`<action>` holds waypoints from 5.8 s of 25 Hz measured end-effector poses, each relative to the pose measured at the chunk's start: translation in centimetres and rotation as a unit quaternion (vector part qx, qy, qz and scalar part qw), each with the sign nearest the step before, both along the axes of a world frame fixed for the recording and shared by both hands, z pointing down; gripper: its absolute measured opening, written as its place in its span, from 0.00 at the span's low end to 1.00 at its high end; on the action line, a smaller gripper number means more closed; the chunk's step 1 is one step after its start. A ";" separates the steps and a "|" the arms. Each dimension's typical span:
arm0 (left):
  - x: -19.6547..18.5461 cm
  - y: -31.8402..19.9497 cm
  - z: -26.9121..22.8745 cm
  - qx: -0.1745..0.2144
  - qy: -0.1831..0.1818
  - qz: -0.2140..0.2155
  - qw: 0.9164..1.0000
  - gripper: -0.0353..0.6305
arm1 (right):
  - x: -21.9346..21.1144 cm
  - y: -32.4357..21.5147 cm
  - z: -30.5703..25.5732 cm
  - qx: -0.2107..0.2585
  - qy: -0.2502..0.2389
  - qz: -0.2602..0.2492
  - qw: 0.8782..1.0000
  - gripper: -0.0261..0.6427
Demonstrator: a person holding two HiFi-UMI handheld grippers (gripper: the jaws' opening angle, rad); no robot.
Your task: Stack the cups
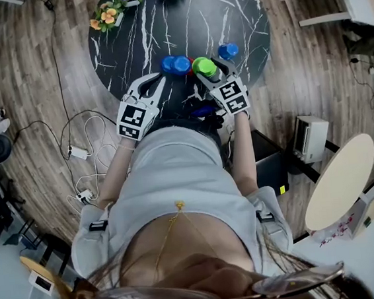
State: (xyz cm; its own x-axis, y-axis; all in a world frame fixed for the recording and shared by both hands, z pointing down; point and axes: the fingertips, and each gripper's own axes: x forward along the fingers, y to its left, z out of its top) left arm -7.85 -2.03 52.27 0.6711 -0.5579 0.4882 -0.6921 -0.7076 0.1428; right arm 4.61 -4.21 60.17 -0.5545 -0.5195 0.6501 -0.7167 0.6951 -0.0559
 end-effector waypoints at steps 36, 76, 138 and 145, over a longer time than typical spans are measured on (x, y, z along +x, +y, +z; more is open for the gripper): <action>5.0 -0.8 -0.2 -0.001 -0.002 0.029 1.000 0.11 | 10.6 -2.7 -0.5 0.053 -0.023 0.129 0.990 0.45; 3.9 -0.9 0.6 -0.023 -0.018 -0.048 0.998 0.11 | 12.5 -7.0 8.9 -0.025 0.024 0.134 0.990 0.39; 2.4 -0.4 -0.4 0.007 0.001 0.014 1.000 0.11 | 5.7 -6.1 -5.5 0.073 0.013 0.081 0.994 0.39; 2.0 -0.4 -0.6 0.006 0.003 0.016 1.000 0.11 | 4.0 -5.8 -7.5 0.083 0.004 0.068 0.994 0.39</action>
